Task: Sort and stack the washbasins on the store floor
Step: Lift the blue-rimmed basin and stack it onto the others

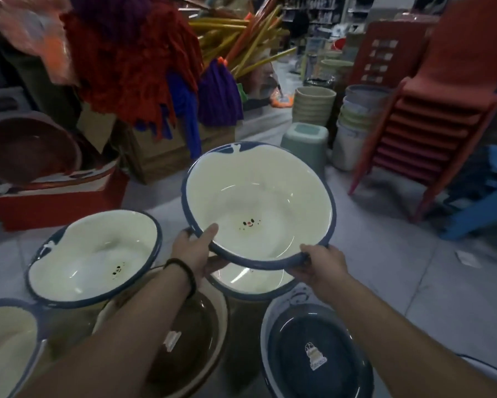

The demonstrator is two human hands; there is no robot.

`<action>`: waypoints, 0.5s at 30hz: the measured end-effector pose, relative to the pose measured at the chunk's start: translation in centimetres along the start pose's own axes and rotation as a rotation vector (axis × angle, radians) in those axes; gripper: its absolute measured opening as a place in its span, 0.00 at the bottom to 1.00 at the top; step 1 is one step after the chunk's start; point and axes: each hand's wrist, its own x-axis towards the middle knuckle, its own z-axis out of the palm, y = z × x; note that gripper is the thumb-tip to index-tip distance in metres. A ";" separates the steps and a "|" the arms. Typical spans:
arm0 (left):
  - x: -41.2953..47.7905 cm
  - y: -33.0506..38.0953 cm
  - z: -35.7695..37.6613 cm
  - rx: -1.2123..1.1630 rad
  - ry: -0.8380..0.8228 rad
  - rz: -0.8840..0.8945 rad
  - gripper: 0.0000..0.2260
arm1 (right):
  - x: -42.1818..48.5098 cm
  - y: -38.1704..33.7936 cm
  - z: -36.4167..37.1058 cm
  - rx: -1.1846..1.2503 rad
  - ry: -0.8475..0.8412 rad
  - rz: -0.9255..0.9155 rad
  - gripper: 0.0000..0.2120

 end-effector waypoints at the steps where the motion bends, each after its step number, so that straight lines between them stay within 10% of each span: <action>1: 1.7 -0.5 0.1 0.001 -0.002 -0.015 0.24 | 1.5 0.5 0.5 0.012 0.009 -0.003 0.16; 15: 10.5 -13.4 -3.1 0.757 0.193 0.031 0.28 | 10.9 14.0 2.0 0.016 0.115 -0.045 0.20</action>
